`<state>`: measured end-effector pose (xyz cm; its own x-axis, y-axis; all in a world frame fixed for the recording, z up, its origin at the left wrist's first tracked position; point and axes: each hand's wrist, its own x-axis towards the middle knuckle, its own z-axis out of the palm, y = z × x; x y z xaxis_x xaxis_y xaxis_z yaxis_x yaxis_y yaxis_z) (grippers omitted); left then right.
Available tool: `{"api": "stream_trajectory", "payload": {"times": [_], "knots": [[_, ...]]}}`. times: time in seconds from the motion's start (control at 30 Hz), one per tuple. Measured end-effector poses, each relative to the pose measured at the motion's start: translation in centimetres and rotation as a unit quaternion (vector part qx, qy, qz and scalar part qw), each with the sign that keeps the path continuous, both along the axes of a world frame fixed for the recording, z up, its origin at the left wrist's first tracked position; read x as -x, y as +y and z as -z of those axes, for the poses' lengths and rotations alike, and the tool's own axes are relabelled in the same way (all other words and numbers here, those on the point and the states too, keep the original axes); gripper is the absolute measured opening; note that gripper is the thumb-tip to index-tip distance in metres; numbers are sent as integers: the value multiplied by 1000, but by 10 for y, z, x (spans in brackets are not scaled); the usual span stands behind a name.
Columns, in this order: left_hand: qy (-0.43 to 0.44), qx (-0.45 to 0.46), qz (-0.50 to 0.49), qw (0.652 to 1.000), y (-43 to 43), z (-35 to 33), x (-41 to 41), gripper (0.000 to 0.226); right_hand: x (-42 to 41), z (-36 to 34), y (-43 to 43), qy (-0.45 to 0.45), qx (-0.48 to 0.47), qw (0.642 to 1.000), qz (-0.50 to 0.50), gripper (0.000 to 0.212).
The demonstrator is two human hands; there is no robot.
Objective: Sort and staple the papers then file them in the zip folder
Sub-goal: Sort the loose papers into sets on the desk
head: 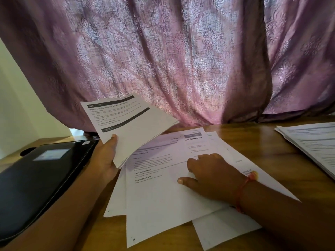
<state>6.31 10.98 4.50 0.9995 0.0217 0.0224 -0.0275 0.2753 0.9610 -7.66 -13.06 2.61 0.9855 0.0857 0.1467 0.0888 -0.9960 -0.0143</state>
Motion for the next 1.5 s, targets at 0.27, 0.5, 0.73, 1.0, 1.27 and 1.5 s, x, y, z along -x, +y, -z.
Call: {"api": "stream_trajectory", "payload": {"times": [0.27,0.5,0.73,1.0,1.27,1.5], "knots": [[24,-8,-3,1000,-2,5,1,9,3,-1,-2,18,-42,999,-19,103],[9,-24,-8,1000,-1,1,3,18,-1,2,-5,50,-84,995,19,70],[11,-47,-6,999,3,0,2,26,-6,-1,-7,-14,-195,979,57,62],[20,-49,-3,999,2,-5,2,32,-10,-6,-19,-81,-317,937,124,57],[15,26,69,997,-5,-6,10,25,-23,-10,-54,-187,-517,818,170,30],[-2,-11,63,998,-10,-1,9,32,-22,-17,-58,-170,-604,764,149,33]]}}
